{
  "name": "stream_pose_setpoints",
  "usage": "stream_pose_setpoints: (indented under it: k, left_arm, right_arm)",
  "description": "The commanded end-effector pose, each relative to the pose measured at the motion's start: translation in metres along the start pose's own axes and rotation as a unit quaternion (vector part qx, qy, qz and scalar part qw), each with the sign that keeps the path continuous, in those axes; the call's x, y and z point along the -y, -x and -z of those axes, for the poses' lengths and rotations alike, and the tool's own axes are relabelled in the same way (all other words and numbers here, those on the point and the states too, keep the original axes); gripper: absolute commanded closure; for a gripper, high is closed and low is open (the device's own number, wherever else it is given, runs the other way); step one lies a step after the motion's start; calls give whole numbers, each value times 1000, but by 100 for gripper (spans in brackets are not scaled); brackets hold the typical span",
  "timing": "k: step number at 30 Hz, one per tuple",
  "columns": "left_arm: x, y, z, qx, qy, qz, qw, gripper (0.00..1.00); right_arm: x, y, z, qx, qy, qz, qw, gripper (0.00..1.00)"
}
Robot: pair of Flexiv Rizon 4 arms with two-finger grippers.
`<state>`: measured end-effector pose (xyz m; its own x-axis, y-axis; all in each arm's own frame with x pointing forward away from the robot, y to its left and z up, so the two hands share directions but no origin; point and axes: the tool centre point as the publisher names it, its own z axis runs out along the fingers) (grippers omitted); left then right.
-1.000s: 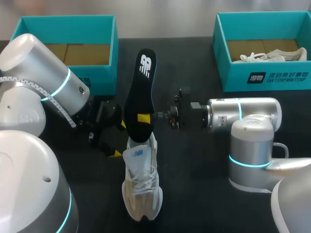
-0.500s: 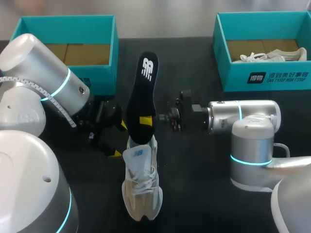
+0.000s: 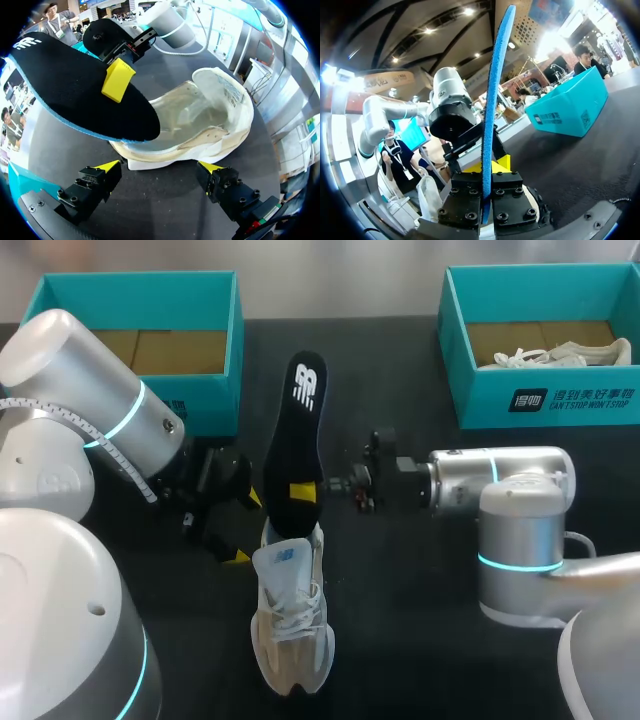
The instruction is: Take the shoe out of the shoebox, open the shoe tongue, remove and reinsert the insole, then place the shoe into the shoebox
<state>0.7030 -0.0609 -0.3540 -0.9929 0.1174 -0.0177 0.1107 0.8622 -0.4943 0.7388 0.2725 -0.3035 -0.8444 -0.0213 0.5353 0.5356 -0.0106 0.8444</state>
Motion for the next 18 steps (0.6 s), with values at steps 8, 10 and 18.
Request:
stream_pose_setpoints:
  k: [8, 10, 18]
  left_arm:
    - [0, 0, -1, 0, 0, 0, 1000, 0]
    - [0, 0, -1, 0, 0, 0, 1000, 0]
    - [0, 0, -1, 0, 0, 0, 1000, 0]
  right_arm:
    - [8, -3, -5, 8, -10, -8, 1000, 100]
    - [10, -4, -5, 9, -9, -10, 1000, 100]
    - [19, -8, -6, 45, 0, -22, 999, 100]
